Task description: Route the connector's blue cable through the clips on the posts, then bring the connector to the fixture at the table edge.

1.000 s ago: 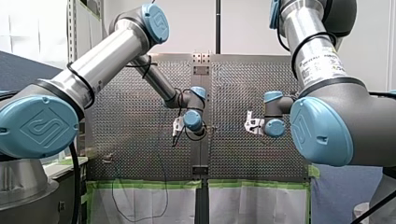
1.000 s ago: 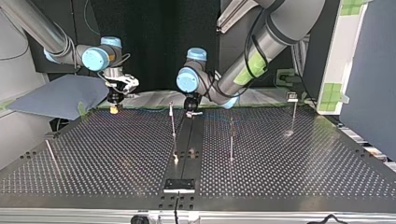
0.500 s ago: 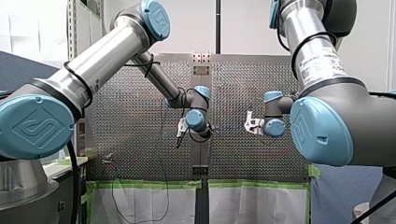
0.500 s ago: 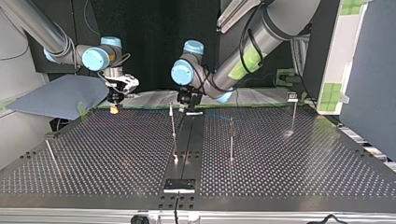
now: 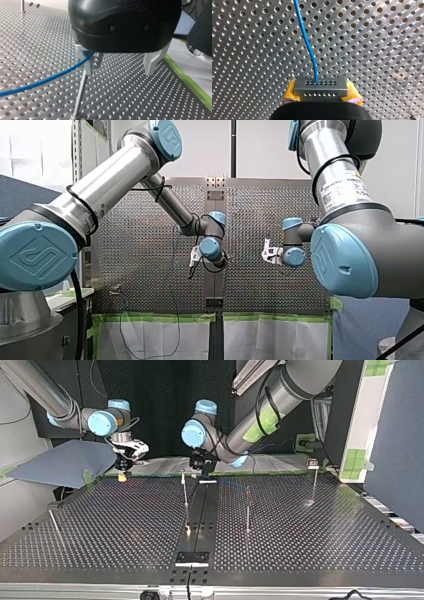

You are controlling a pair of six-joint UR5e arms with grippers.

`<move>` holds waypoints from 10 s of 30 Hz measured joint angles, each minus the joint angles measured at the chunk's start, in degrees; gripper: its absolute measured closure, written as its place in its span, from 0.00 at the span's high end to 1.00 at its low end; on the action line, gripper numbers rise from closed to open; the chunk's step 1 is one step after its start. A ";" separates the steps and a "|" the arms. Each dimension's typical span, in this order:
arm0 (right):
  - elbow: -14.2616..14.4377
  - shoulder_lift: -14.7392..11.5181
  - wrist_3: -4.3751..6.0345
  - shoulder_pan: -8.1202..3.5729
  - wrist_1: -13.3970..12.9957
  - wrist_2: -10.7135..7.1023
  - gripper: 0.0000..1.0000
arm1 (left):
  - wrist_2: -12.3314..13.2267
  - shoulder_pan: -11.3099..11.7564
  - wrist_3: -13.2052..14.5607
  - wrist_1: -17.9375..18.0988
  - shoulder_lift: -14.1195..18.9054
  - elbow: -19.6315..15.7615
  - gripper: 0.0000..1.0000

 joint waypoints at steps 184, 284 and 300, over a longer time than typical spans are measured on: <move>-8.77 -15.38 -6.59 -2.91 18.74 10.58 0.00 | -4.36 -2.34 -10.37 28.73 36.92 -54.55 1.00; -14.15 -10.52 -9.44 -21.39 24.57 -23.82 0.00 | -4.41 -0.47 -9.55 24.99 36.91 -53.95 1.00; -14.13 -10.10 -9.32 -21.43 22.26 -26.16 0.00 | -4.37 -0.44 -9.55 24.99 36.92 -53.97 1.00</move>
